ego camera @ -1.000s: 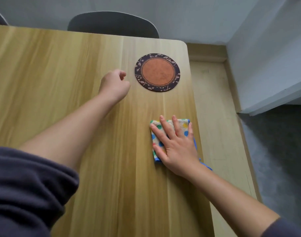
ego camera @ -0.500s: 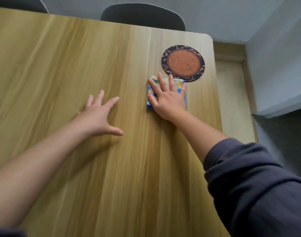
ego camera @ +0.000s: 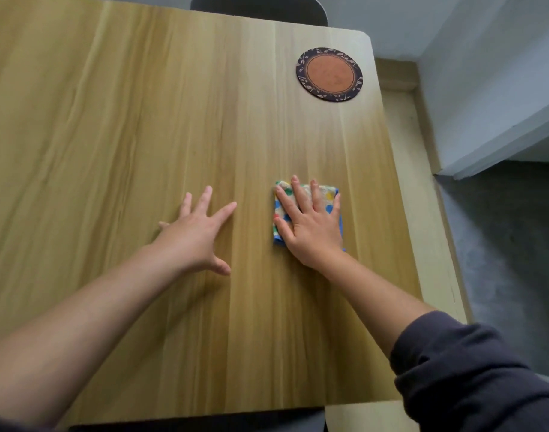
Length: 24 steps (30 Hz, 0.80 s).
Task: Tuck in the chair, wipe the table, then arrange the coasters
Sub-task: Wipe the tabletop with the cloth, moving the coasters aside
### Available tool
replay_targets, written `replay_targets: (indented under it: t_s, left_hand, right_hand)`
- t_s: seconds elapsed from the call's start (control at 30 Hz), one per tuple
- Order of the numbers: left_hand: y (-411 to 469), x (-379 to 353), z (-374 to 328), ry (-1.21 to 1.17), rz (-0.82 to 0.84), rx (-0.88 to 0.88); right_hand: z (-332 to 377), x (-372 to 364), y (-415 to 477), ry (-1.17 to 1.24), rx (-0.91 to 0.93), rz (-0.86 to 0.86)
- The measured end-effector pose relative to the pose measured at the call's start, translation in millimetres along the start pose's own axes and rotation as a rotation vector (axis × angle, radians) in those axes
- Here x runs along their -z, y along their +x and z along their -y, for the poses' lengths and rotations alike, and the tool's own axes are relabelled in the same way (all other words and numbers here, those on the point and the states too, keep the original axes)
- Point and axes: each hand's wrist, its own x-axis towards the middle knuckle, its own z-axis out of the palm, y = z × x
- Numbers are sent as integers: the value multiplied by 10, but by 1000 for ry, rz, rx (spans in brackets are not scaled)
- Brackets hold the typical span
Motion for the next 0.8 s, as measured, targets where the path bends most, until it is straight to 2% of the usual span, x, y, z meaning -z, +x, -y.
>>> replay_targets:
  t_s: [0.17,0.4,0.63,0.8]
  left_hand:
    - [-240,-230,41,53,5,-31]
    - [-313,-141,-14,12,24,-30]
    - [-339,-155,-38,40,-15,-30]
    - [-323,-171,-42,46,-18,-29]
  right_hand:
    - [163,-162,-860,-37,-27,44]
    - [317,-342,-1710,-51,-67,68]
    - [505,-500,-2106,-49,-20,43]
    - [570,-528,-2005,-88,122,12]
